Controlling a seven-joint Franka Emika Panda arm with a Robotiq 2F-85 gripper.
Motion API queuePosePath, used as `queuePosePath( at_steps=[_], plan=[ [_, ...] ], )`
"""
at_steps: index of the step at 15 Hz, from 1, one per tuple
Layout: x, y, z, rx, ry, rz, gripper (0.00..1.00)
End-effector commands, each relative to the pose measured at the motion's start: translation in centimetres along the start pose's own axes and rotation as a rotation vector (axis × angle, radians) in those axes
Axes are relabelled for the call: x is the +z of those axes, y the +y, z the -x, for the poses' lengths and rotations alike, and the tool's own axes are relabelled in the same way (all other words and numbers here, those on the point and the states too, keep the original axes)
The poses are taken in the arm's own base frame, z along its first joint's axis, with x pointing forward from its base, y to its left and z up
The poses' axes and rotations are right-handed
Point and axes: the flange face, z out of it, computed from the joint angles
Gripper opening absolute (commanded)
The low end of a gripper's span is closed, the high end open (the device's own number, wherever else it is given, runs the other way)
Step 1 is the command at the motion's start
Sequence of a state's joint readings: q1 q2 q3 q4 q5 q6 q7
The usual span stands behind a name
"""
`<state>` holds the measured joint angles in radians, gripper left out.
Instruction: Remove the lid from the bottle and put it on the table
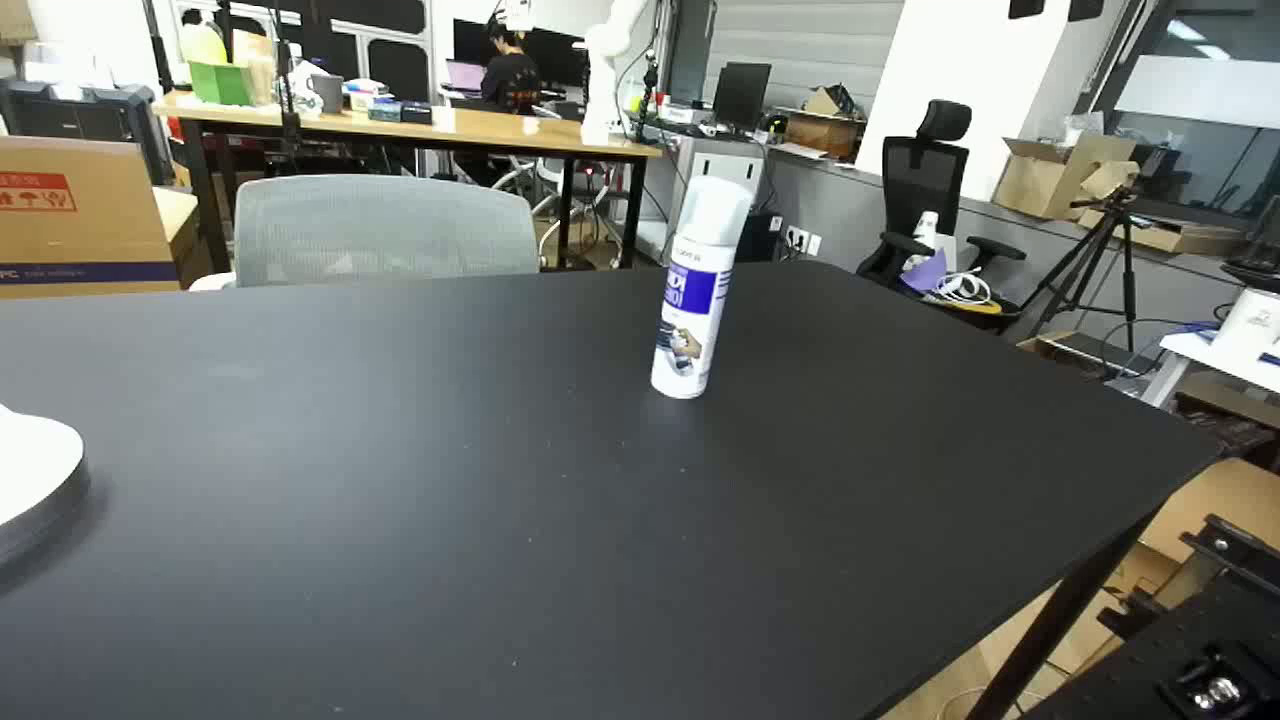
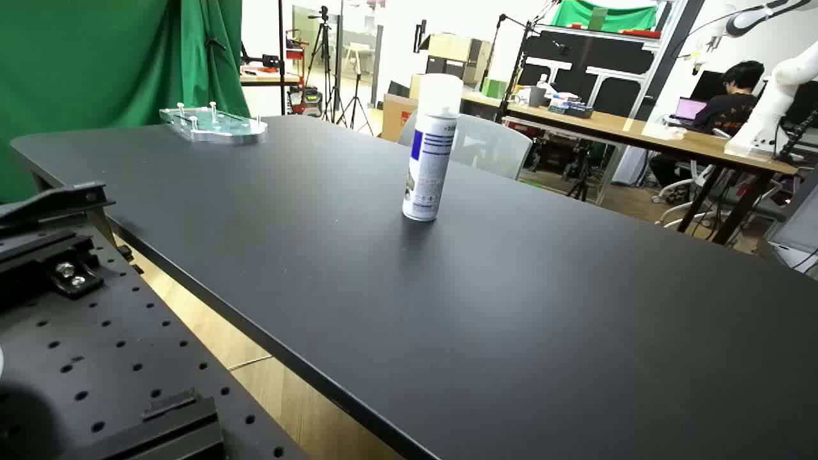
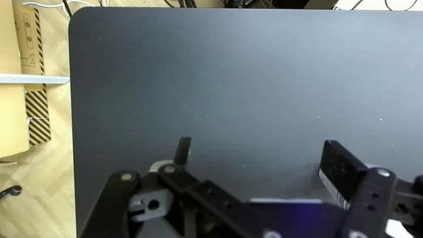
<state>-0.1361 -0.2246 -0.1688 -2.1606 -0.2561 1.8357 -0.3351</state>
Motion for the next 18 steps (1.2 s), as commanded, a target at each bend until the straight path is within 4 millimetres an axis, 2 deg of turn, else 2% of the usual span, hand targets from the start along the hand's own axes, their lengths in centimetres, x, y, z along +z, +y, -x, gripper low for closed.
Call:
queuePosePath(
  at_steps=[1, 12, 15, 18],
  plan=[
    [0.0, 0.0, 0.0, 0.0, 0.0, 0.0, 1.0],
    [0.0, 0.0, 0.0, 0.0, 0.001, 0.0, 1.0],
    [0.2, -2.0, -2.5, 0.057, 0.056, 0.026, 1.0],
    [1.0, -5.6, -5.7, 0.143, 0.117, 0.014, 1.0]
  ],
)
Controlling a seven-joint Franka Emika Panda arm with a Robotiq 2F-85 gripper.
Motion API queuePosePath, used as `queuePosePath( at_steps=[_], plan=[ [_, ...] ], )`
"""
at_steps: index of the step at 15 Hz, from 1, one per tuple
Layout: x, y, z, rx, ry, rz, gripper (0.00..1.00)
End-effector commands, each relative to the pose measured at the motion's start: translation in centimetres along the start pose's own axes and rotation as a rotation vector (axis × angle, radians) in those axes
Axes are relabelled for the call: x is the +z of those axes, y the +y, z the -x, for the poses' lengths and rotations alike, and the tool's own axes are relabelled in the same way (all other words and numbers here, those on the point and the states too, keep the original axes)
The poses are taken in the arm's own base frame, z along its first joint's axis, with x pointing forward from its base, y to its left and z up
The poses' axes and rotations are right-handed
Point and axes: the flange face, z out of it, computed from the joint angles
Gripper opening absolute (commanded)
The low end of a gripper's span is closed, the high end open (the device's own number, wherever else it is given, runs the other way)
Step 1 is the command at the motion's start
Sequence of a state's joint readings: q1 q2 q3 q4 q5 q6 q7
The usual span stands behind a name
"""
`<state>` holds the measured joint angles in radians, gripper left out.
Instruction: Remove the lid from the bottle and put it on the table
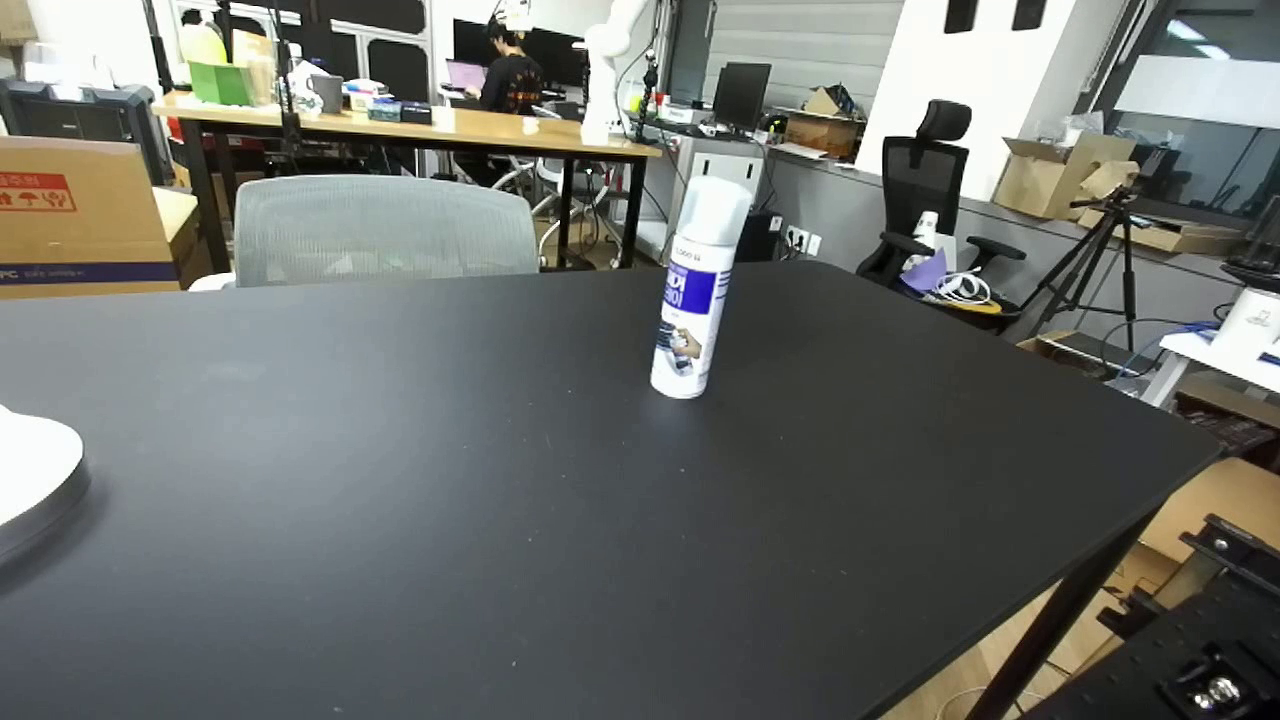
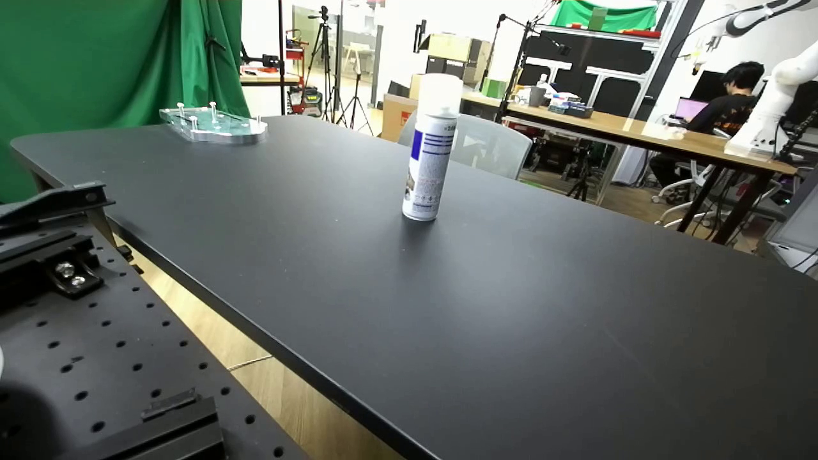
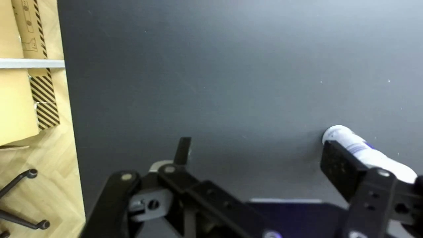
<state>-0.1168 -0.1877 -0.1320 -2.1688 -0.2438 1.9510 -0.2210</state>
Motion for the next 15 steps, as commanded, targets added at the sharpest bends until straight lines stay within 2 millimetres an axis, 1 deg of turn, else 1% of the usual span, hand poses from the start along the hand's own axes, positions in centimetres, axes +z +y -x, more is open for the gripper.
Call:
queuePosePath(
  at_steps=[1, 3, 6, 8, 10, 12, 15],
  plan=[
    [1.3, -4.9, -3.3, 0.114, 0.063, -0.015, 1.0],
    [2.2, -7.8, -4.9, 0.157, 0.101, -0.042, 1.0],
    [3.5, -11.2, -6.3, 0.194, 0.148, -0.084, 1.0],
    [4.6, -12.7, -7.1, 0.208, 0.168, -0.112, 1.0],
    [5.7, -13.8, -7.7, 0.218, 0.184, -0.137, 1.0],
    [6.4, -14.9, -8.1, 0.219, 0.193, -0.156, 1.0],
    [7.5, -16.4, -8.0, 0.209, 0.196, -0.172, 1.0]
  ],
)
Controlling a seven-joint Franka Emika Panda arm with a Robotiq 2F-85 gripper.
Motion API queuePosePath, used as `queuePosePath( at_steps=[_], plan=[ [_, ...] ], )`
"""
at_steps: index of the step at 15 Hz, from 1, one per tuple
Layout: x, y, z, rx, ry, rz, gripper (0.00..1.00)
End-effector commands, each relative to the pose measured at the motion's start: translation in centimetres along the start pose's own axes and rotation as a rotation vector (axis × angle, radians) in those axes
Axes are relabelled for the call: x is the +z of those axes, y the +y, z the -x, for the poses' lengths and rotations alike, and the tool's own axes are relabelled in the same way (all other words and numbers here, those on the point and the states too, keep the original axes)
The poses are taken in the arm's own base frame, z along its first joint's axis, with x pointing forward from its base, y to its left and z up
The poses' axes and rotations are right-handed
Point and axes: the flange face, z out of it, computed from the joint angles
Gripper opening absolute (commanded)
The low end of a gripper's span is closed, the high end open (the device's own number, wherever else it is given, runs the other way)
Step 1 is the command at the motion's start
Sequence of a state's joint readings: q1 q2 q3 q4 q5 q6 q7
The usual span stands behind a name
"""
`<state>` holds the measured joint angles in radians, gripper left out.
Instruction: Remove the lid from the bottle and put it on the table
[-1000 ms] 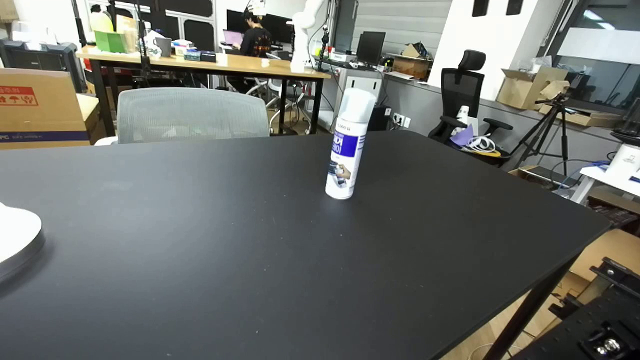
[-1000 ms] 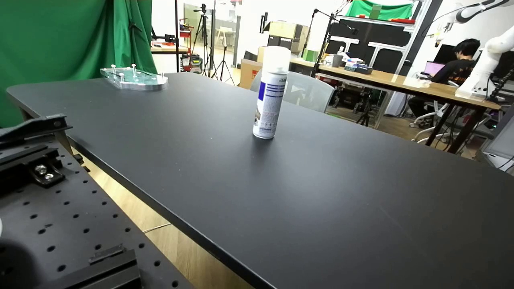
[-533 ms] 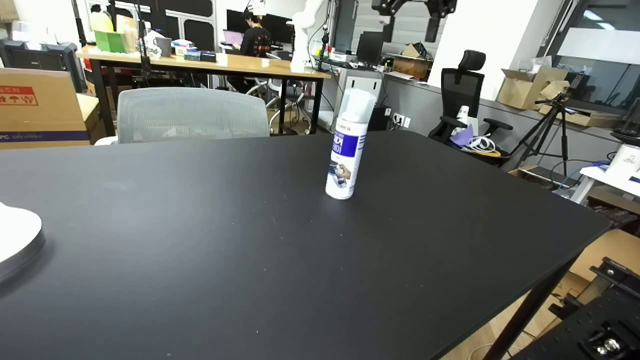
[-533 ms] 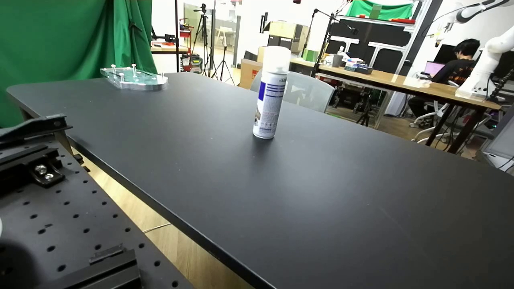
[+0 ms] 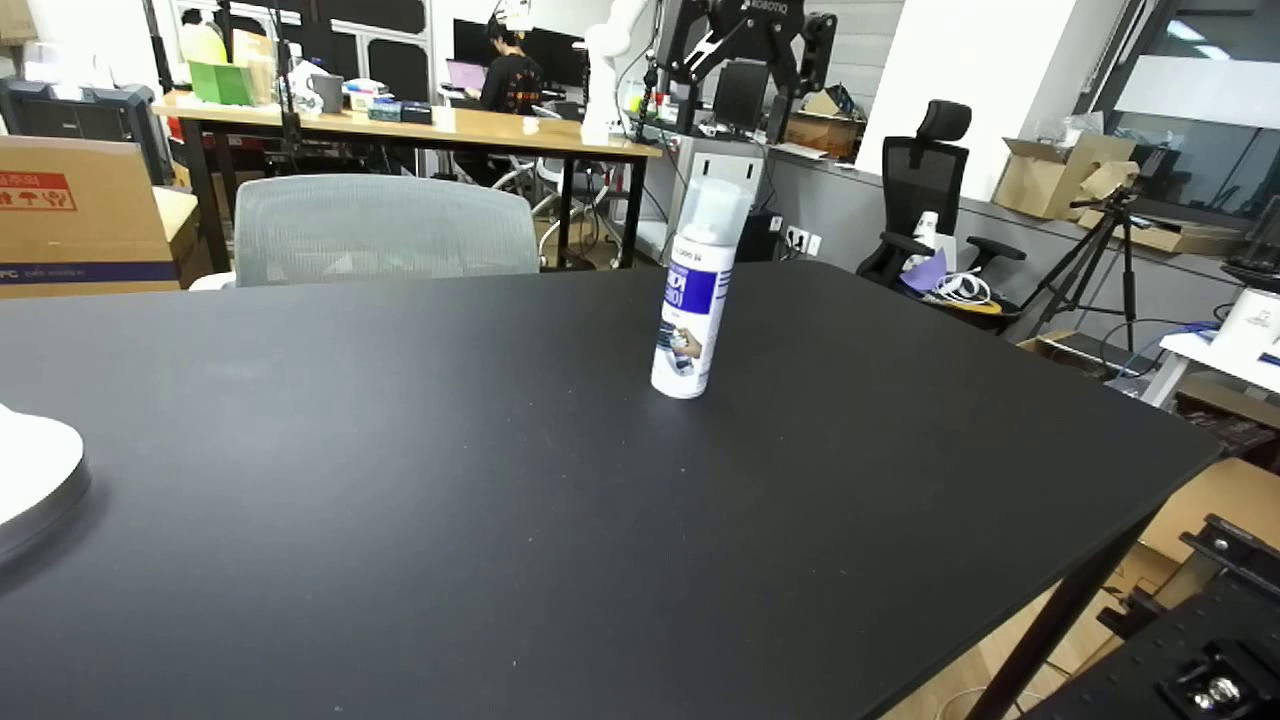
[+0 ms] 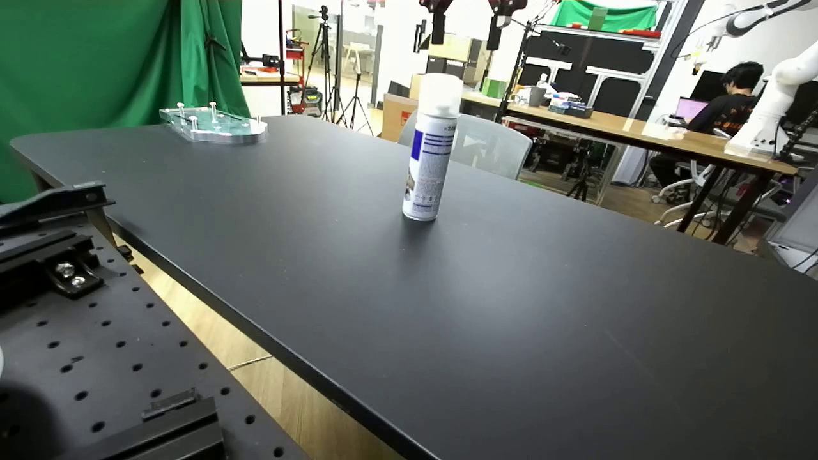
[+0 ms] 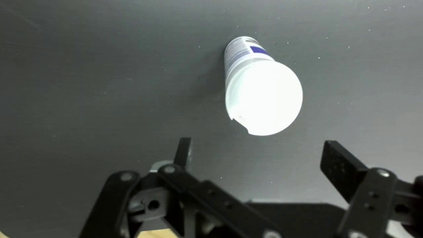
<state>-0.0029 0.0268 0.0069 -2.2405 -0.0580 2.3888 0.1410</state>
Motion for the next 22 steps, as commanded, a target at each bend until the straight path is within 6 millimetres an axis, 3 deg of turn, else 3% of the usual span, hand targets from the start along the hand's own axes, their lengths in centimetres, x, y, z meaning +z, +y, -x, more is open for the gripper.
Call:
queuePosePath(
  at_steps=[1, 9, 22],
  plan=[
    [0.8, -1.3, 0.7, 0.031, 0.007, -0.015, 1.0],
    [0.9, -1.3, 2.3, 0.071, 0.017, -0.007, 1.0],
    [3.1, -0.2, 2.7, 0.108, -0.047, 0.005, 1.0]
  ],
)
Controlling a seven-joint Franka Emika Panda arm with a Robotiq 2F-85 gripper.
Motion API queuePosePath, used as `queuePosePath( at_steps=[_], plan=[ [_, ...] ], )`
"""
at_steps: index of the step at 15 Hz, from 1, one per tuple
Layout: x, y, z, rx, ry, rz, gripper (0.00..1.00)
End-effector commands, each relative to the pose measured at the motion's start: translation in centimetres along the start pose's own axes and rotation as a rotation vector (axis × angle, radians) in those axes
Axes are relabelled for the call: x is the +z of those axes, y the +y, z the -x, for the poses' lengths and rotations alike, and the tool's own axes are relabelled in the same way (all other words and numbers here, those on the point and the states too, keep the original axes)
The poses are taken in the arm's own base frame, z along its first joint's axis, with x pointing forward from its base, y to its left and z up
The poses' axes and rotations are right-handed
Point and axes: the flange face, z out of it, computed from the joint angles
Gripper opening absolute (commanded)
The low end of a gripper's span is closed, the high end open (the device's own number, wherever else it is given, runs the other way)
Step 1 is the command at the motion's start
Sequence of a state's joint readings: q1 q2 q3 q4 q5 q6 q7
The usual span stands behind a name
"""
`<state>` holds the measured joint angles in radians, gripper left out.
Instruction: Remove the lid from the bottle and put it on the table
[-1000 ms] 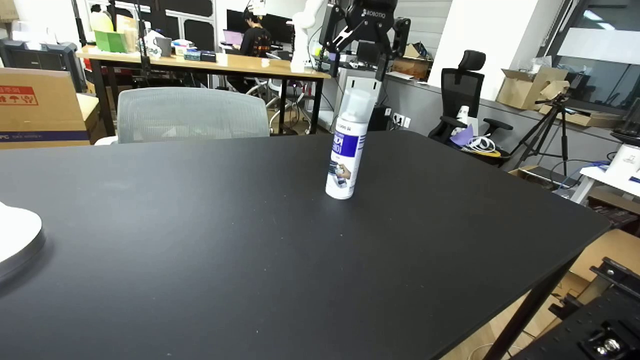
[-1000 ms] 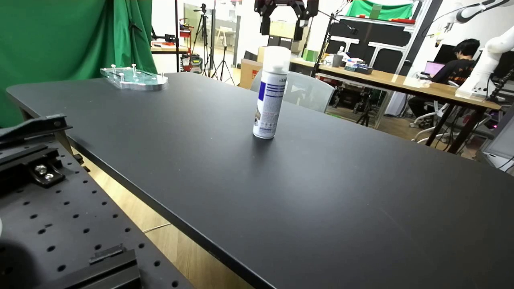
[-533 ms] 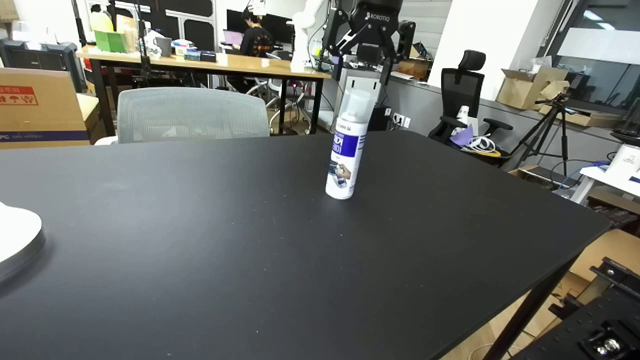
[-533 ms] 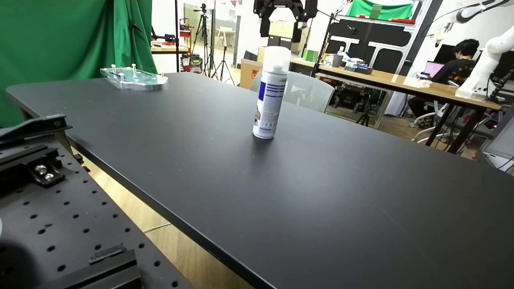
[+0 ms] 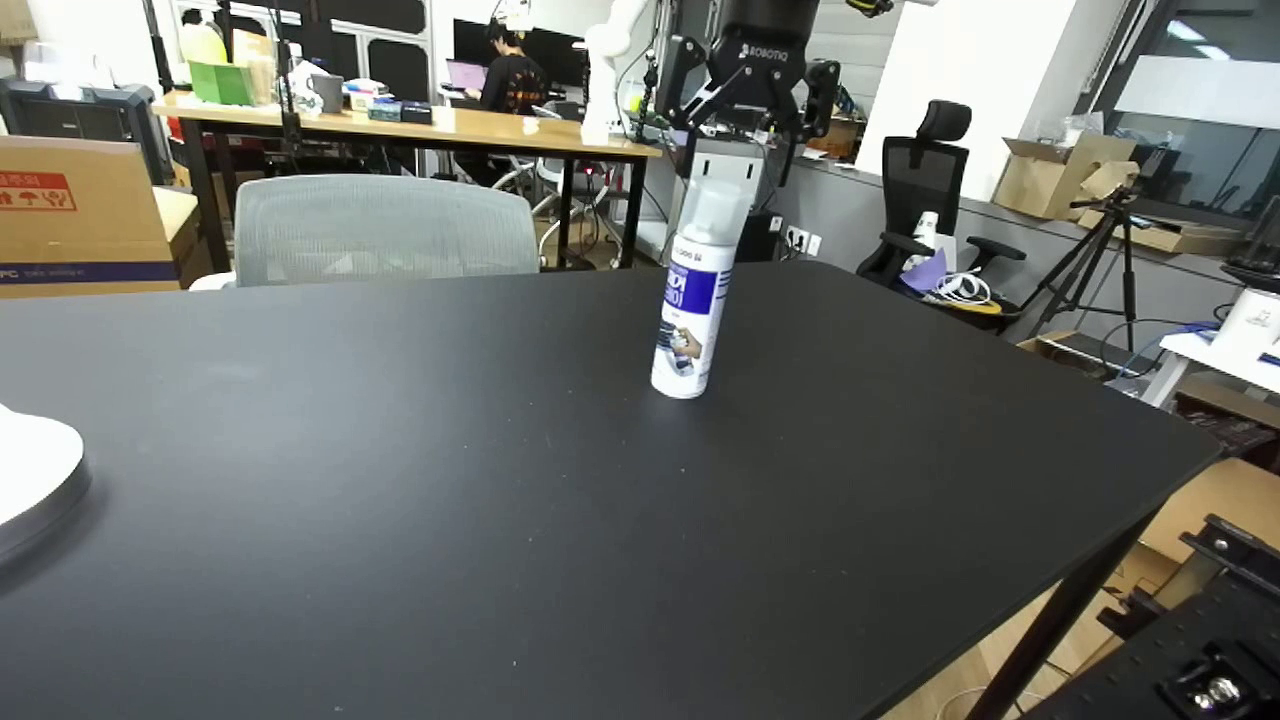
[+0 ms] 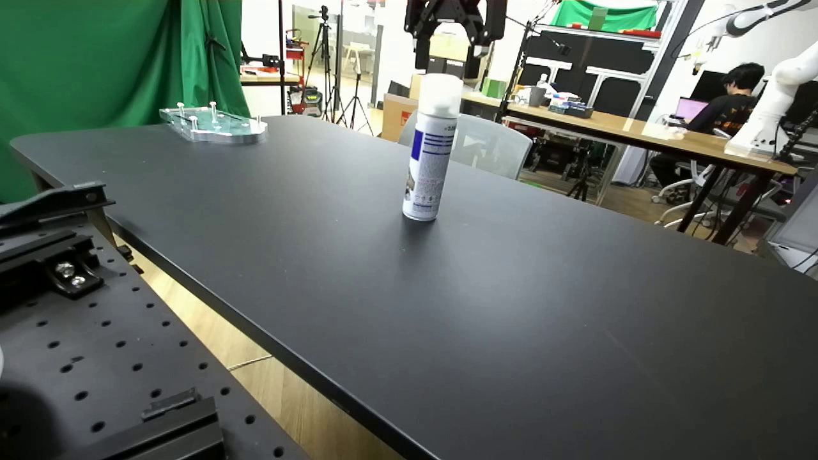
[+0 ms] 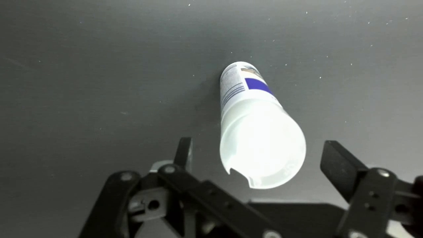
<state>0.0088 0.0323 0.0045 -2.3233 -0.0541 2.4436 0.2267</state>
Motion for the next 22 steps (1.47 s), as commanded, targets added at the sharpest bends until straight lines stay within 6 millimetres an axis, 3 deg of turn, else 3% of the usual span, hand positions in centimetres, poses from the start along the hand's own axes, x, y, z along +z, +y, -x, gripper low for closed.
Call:
queuePosePath(
  at_steps=[1, 5, 6, 7, 15, 18, 19, 20, 21, 22],
  plan=[
    [0.1, 0.2, 0.4, 0.028, -0.019, 0.006, 1.0],
    [0.4, 0.3, 0.8, 0.032, -0.03, 0.005, 1.0],
    [0.4, 0.3, 0.8, 0.038, -0.027, 0.002, 0.75],
    [0.4, 0.3, 0.7, 0.04, -0.023, 0.004, 0.74],
    [0.0, 0.2, 0.6, 0.026, -0.009, 0.0, 0.18],
    [-0.8, 0.1, 0.6, 0.016, 0.008, 0.001, 0.03],
    [-1.0, 0.0, 0.6, 0.01, 0.013, -0.001, 0.01],
    [-1.2, 0.0, 0.6, 0.005, 0.018, -0.004, 0.08],
    [-1.4, -0.1, 0.6, -0.001, 0.023, -0.007, 0.34],
    [-1.4, -0.1, 0.6, 0.003, 0.028, -0.011, 0.33]
  ],
)
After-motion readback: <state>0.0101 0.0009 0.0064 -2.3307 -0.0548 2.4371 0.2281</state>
